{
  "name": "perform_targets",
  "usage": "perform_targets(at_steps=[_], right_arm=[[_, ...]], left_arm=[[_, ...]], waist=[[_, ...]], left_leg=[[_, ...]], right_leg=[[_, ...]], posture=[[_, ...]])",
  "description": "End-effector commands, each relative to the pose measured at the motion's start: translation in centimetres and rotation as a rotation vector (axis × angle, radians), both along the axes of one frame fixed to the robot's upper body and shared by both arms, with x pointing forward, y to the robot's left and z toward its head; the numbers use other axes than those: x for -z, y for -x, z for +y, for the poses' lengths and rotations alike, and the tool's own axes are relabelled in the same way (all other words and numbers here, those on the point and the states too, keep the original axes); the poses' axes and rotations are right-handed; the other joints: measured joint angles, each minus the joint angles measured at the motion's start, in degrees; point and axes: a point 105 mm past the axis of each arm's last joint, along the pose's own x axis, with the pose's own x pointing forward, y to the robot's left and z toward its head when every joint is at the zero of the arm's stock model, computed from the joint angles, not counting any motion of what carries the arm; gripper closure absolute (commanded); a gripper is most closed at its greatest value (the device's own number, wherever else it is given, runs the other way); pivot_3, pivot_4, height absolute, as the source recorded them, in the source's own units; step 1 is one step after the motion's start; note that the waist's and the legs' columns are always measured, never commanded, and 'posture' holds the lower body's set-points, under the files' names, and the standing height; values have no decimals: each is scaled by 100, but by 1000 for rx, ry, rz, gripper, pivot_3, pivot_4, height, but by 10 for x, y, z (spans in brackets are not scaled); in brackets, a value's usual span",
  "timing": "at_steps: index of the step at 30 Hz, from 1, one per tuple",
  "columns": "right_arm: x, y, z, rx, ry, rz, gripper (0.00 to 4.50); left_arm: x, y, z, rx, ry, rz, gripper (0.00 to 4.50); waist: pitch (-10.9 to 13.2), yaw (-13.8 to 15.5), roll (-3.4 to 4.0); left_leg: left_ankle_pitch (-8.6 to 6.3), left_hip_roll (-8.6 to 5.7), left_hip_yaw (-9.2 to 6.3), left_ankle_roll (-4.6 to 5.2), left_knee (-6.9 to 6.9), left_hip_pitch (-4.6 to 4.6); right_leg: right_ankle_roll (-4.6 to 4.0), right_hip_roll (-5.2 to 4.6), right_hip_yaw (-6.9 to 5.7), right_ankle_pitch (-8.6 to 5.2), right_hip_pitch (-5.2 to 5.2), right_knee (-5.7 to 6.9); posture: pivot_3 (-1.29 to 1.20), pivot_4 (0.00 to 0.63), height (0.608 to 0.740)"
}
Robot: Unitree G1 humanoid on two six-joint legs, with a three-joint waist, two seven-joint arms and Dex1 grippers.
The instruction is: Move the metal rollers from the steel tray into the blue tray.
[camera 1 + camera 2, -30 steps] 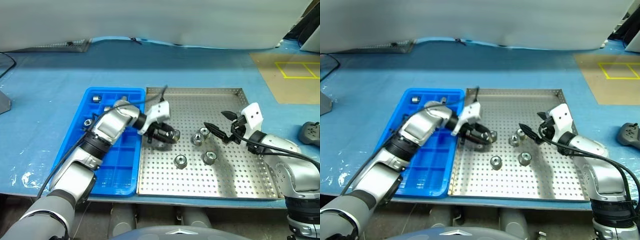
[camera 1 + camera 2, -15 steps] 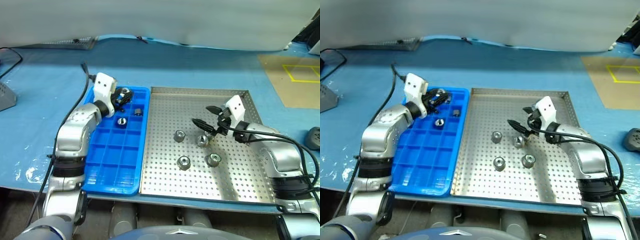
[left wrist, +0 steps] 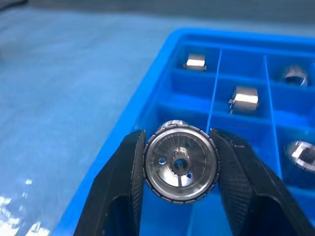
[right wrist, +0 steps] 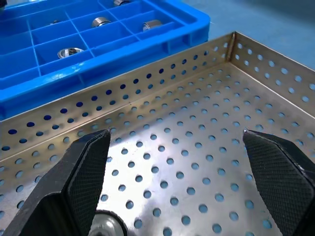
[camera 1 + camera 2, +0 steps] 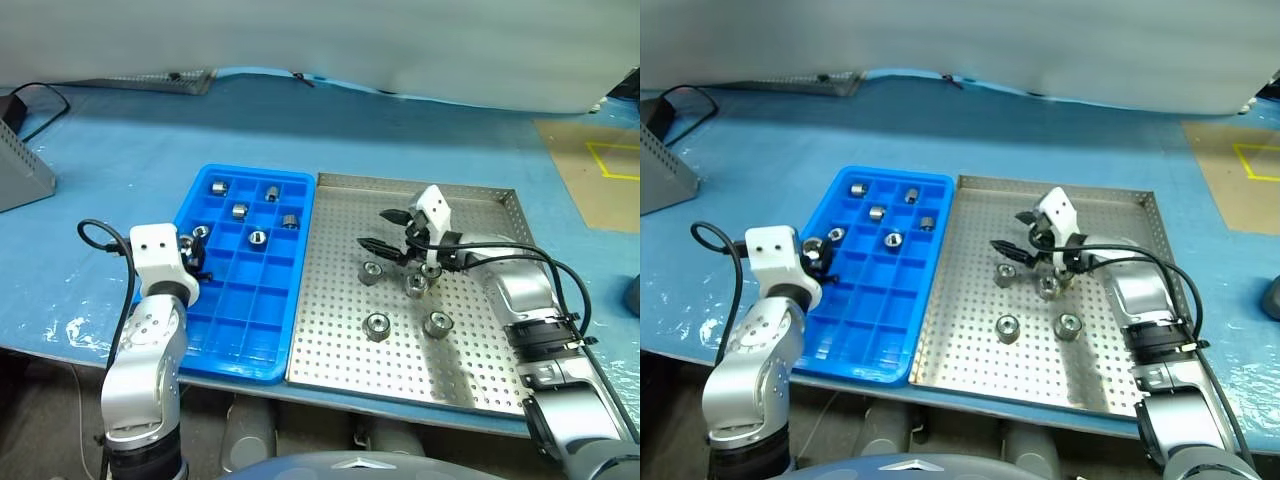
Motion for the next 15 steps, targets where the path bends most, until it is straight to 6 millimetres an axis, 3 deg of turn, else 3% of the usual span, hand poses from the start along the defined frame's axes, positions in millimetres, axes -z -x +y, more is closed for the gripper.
perform_targets(at_steps=[1,9,15], right_arm=[[-10,-4,3,-24,-6,-47,0],[-3,0,3,-27,-9,-34,0],[-5,1,-2,-6,-12,-38,0]], left_arm=[[-11,19,2,12,-18,-27,2805],[2,46,2,-11,-3,57,2805],[11,42,8,-47,23,86,807]], waist=[[0,21,-1],[0,115,-1],[0,111,-1]], left_leg=[[0,0,0,0,-2,-2],[-1,0,2,2,-4,-21],[1,-1,1,-3,-5,-7]], right_leg=[[0,0,0,0,-3,-2],[0,0,-1,0,-23,-6],[5,0,4,1,-12,-4]], posture=[[104,150,740],[94,150,740],[57,150,740]])
